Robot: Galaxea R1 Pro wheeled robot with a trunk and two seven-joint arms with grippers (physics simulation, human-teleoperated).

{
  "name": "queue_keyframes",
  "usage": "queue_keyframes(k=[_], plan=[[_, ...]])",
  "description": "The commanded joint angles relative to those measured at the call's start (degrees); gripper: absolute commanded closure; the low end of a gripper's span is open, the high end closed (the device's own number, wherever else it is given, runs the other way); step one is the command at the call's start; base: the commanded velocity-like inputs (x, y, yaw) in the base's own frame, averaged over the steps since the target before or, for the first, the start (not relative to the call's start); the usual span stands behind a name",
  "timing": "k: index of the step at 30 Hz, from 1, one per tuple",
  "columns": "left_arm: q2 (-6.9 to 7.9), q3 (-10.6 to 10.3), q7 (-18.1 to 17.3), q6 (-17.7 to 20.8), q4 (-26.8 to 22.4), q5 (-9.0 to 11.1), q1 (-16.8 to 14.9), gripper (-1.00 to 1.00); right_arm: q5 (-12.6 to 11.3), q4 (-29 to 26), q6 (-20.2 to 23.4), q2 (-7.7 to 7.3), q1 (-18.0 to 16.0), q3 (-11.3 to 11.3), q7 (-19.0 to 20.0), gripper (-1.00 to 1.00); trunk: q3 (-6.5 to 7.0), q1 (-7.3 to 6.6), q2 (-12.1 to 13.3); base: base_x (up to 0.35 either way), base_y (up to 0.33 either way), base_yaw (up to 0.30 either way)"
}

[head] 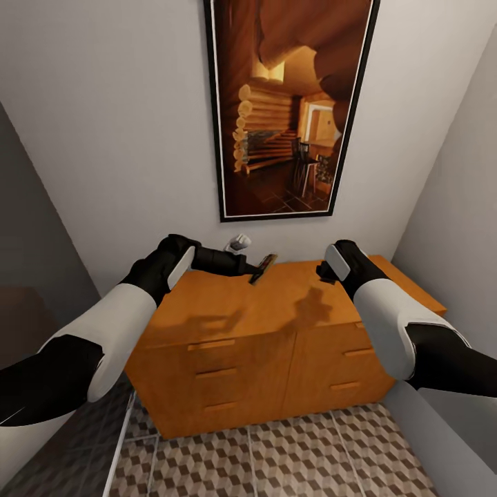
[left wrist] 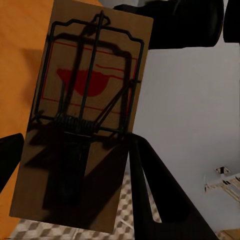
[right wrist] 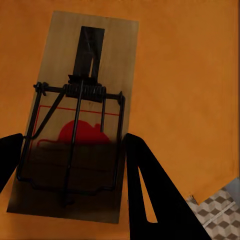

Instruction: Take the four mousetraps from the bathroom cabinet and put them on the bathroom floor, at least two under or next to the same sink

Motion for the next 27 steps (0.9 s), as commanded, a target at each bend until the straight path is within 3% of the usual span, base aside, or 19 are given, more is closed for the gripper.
queue_keyframes(k=[1, 8, 15, 27], plan=[[0.03, -0.16, -0.06, 0.11, 0.05, -0.01, -0.07, 1.00, -0.66, -0.13, -0.06, -0.03, -0.03, -0.29, -0.50, 1.00, -0.04, 0.01, -0.06, 0.000, 0.000, 0.005], [-0.05, -0.15, 0.60, 0.10, 0.26, -0.18, -0.08, 1.00, -0.66, -0.29, 0.20, -0.56, -0.02, -0.29, -0.58, 1.00, 0.45, 0.01, -0.06, -0.091, -0.002, 0.002], [-0.11, -0.15, 2.95, -0.04, 0.96, -0.20, -0.05, 1.00, -0.66, -0.27, 0.49, -1.17, 0.01, -0.19, -0.43, 1.00, 1.07, 0.01, -0.06, -0.275, -0.055, 0.000], [-0.15, -0.13, 3.94, -0.07, 1.16, -0.24, -0.03, 1.00, -0.51, 0.16, 0.64, -1.86, 0.29, -0.13, -0.18, 1.00, 2.15, 0.01, -0.06, -0.275, -0.078, 0.000]])
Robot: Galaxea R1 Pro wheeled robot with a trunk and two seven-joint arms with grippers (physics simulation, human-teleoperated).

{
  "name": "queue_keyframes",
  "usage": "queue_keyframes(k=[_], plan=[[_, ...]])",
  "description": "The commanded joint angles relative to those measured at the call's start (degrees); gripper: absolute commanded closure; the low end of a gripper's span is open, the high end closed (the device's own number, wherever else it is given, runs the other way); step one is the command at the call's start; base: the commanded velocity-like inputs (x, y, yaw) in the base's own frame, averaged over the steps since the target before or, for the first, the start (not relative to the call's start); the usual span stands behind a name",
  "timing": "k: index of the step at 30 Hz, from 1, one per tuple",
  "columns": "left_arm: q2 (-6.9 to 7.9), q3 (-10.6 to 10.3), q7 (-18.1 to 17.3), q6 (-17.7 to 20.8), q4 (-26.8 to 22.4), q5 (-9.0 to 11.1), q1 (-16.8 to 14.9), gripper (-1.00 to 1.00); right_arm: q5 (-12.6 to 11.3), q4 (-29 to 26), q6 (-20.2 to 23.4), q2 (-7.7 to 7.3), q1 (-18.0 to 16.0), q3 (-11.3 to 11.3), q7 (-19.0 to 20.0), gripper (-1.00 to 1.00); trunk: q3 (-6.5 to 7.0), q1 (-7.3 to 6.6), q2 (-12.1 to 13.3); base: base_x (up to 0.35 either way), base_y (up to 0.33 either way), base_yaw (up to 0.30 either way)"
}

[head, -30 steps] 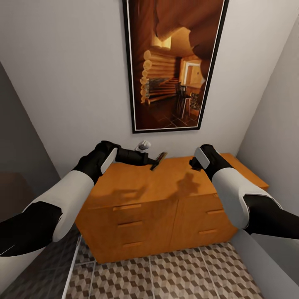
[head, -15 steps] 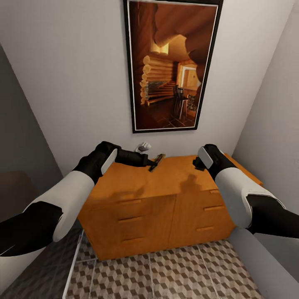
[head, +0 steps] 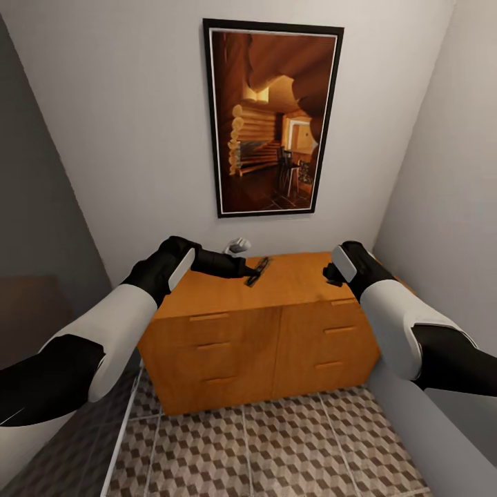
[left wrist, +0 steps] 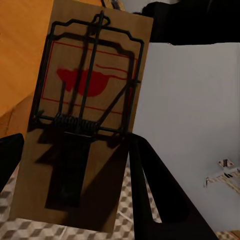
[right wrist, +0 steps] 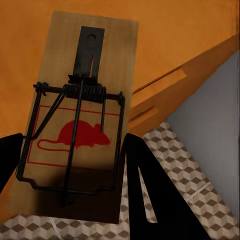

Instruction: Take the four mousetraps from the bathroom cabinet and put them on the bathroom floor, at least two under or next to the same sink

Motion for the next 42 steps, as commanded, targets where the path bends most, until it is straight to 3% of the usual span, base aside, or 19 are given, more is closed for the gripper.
queue_keyframes(k=[1, 4, 5, 8, 32, 42], plan=[[0.03, -0.16, 0.28, 0.17, 0.02, 0.19, -0.05, 1.00, -0.64, -0.20, -0.07, -0.07, -0.02, -0.28, -0.49, 1.00, 0.01, -0.01, -0.06, -0.136, -0.023, 0.000], [0.03, -0.19, 2.35, 0.15, 0.70, 0.22, -0.03, 1.00, -0.63, -0.49, -0.07, -0.22, -0.01, -0.18, -0.57, 1.00, 0.28, -0.01, -0.06, -0.063, -0.011, 0.000], [-0.02, -0.18, 5.05, -0.76, 2.63, 0.34, -0.03, 1.00, -0.58, -0.53, -0.07, -0.30, -0.01, -0.15, -0.58, 1.00, 0.37, -0.01, -0.06, -0.018, -0.003, 0.000], [-0.05, -0.13, 7.69, -3.77, 5.18, 0.53, -0.02, 1.00, -0.48, -0.48, -0.07, -0.52, -0.01, -0.11, -0.53, 1.00, 0.64, -0.01, -0.06, -0.007, -0.001, 0.000], [-0.45, -0.05, 8.71, -5.29, 9.87, 0.51, -0.02, 1.00, -0.38, -0.05, -0.84, -0.73, 1.41, 1.22, 4.34, 1.00, 2.80, -0.01, -0.06, 0.000, 0.000, 0.000], [-0.66, -0.04, 9.16, -8.55, 13.22, 0.59, -0.02, 1.00, -0.37, -0.06, -0.92, -0.73, 2.56, 1.27, 4.67, 1.00, 3.70, -0.01, -0.06, 0.000, 0.000, 0.000]])
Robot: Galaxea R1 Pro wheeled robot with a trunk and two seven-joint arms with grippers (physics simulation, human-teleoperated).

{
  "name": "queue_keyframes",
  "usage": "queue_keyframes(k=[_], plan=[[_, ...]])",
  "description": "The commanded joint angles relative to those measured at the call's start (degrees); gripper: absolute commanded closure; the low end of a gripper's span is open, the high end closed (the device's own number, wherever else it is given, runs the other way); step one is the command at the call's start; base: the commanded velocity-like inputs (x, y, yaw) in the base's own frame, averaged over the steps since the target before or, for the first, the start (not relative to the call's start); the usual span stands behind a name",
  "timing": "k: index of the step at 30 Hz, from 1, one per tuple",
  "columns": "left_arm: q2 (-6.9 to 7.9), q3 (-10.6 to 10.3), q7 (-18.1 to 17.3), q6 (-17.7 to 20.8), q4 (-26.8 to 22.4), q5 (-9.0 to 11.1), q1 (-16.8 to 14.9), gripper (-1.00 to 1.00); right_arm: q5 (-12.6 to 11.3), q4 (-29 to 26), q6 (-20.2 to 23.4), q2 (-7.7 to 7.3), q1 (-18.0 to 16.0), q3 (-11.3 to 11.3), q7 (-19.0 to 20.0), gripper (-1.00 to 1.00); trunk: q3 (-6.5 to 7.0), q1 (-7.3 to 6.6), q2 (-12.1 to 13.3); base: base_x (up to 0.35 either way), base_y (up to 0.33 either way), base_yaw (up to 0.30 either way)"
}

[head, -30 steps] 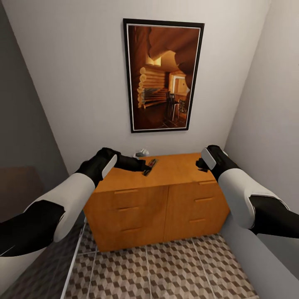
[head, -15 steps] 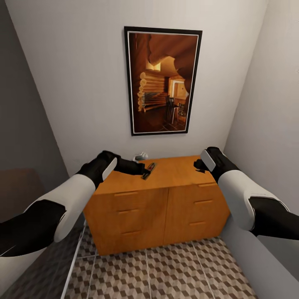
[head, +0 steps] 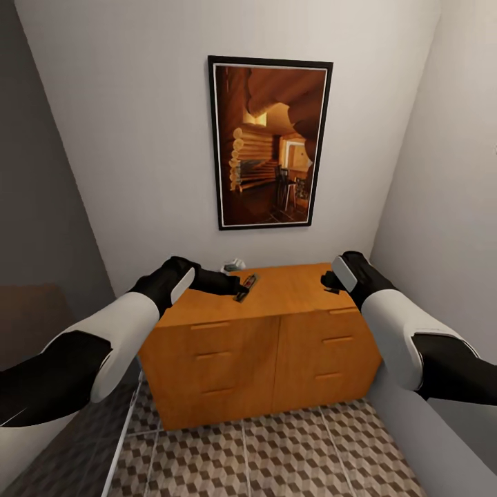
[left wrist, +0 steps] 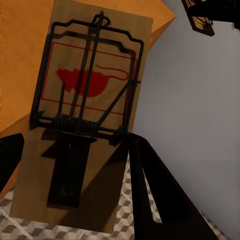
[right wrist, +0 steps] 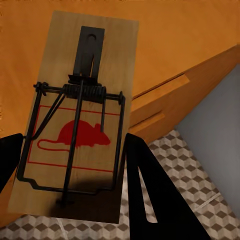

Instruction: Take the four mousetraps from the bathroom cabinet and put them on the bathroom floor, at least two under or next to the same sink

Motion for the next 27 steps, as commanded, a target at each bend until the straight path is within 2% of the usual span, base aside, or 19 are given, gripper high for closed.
queue_keyframes(k=[1, 3, 7, 10, 21, 27], plan=[[0.03, -0.37, 0.05, 0.15, 0.20, 0.42, -0.06, 1.00, -0.79, -0.10, 0.01, 0.01, -0.01, -0.02, -0.09, 1.00, 0.01, 0.01, -0.06, 0.000, 0.000, 0.000], [0.03, -0.38, 0.07, 0.06, 0.44, 0.39, -0.06, 1.00, -0.79, -0.11, 0.02, 0.01, 0.02, 0.34, 0.56, 1.00, 0.19, 0.01, -0.06, 0.000, 0.000, 0.000], [-0.29, -0.36, 0.62, -0.07, 0.78, 0.30, -0.06, 1.00, -0.85, -0.10, 0.05, 0.01, 0.05, 3.45, 1.44, 1.00, 0.55, 0.01, -0.06, 0.000, 0.000, 0.000], [-0.33, -0.36, 1.63, -0.08, 0.93, 0.32, -0.06, 1.00, -0.86, -0.06, 0.06, 0.01, 0.05, 4.25, 1.58, 1.00, 0.82, 0.01, -0.06, 0.000, 0.000, 0.000], [-0.39, -0.36, 3.17, -0.10, 1.03, 0.34, -0.06, 1.00, -0.87, -0.04, 0.06, 0.01, 0.06, 4.79, 1.75, 1.00, 1.81, 0.01, -0.06, -0.004, 0.000, 0.000], [-0.41, -0.36, 3.26, -0.10, 1.03, 0.34, -0.06, 1.00, -0.87, -0.04, 0.06, 0.01, 0.08, 4.94, 1.77, 1.00, 2.35, 0.01, -0.06, -0.168, 0.000, 0.000]])
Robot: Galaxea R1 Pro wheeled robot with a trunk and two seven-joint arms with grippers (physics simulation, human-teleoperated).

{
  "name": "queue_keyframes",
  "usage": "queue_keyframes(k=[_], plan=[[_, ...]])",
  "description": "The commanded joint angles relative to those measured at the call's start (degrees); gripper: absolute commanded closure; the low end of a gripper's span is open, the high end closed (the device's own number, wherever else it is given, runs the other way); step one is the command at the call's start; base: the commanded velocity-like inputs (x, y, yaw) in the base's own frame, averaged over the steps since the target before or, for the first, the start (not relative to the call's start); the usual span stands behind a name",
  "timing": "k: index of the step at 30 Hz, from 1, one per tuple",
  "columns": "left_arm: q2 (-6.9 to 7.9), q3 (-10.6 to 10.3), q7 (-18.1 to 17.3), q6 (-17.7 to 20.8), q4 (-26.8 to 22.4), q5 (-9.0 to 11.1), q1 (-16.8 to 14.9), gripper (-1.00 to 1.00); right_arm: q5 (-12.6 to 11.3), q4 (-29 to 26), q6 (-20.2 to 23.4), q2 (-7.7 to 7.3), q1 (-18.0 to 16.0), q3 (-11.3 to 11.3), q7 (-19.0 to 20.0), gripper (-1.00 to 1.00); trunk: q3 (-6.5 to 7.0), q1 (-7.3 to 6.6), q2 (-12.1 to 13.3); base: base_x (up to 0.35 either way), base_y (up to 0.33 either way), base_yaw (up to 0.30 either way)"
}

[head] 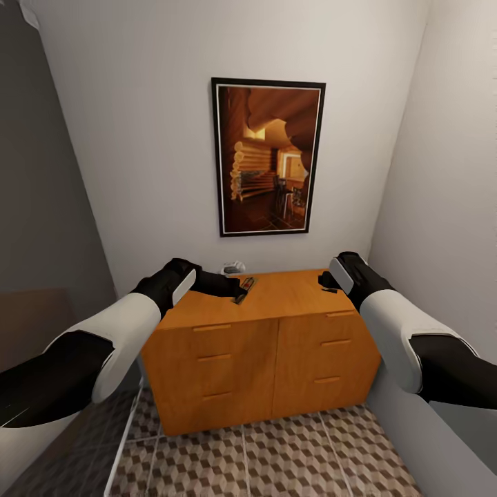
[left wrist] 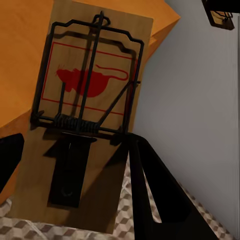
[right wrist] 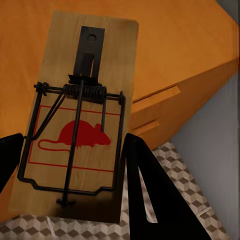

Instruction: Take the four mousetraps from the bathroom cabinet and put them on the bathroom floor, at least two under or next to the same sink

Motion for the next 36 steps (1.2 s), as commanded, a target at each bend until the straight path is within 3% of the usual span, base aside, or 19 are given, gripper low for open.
queue_keyframes(k=[1, 29, 36], plan=[[0.04, -0.38, 0.03, 0.26, -0.04, 0.39, -0.06, 1.00, -0.80, -0.07, 0.05, -0.01, -0.04, 0.14, -0.45, 1.00, 0.00, -0.01, -0.07, -0.264, 0.000, 0.000], [-0.13, -0.40, 0.19, 0.26, 2.26, 0.25, -0.06, 1.00, -0.65, 0.18, 0.07, 0.02, 0.75, 1.09, 0.59, 1.00, 1.91, -0.01, -0.07, -0.301, -0.044, 0.008], [-0.21, -0.40, 4.00, 0.27, 6.54, 0.28, -0.06, 1.00, -0.62, 2.13, 0.02, -0.02, 3.48, 1.15, 0.67, 1.00, 2.28, -0.01, -0.07, -0.306, -0.073, 0.179]])
